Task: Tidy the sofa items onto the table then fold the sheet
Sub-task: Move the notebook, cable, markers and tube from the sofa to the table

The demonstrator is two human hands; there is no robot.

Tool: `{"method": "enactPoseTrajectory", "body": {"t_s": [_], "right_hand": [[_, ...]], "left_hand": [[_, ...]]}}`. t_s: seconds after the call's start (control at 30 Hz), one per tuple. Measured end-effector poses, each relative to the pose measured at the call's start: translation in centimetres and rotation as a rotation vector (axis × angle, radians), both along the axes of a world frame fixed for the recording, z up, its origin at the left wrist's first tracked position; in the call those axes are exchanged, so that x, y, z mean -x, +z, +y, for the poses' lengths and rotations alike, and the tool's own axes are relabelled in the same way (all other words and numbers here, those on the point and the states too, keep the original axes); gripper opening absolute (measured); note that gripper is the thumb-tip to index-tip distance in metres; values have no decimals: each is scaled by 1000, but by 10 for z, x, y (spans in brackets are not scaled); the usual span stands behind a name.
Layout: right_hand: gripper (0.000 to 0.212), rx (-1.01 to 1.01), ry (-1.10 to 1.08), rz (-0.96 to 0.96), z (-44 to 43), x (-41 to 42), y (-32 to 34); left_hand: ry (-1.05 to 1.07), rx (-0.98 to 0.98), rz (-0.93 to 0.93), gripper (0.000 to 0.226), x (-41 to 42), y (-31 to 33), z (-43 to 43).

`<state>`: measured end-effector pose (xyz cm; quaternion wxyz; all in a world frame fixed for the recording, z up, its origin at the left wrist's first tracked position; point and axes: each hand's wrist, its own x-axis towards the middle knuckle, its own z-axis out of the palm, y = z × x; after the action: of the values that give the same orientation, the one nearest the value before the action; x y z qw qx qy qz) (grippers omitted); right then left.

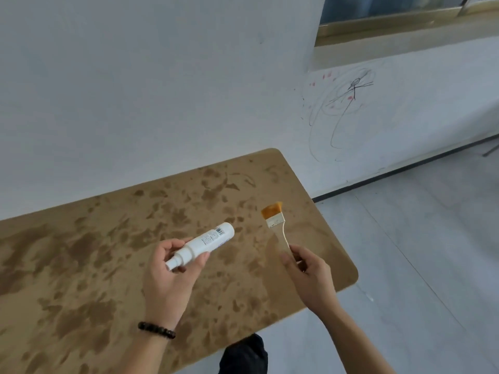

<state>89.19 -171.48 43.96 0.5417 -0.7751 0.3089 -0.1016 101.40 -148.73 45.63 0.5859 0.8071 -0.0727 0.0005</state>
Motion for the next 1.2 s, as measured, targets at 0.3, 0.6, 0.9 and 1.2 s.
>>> {"method": "enactPoseTrajectory", "body": {"t_s": [0.3,0.6,0.9,1.2], "right_hand": [[9,10,7,124,-92,-133,-37],[14,3,134,331,-210,-266,-111],[40,151,310,298,-269,-348,-177],[46,322,419,353,-271,-348,-192]], "left_hand": [[-41,-23,113,35,-154,-44,-125],[-65,-194,143,37,-265,-88,-254],[-67,-313,40,28,-331,-140,-338],[-108,-464,-15,42,-345,-159,-363]]}}
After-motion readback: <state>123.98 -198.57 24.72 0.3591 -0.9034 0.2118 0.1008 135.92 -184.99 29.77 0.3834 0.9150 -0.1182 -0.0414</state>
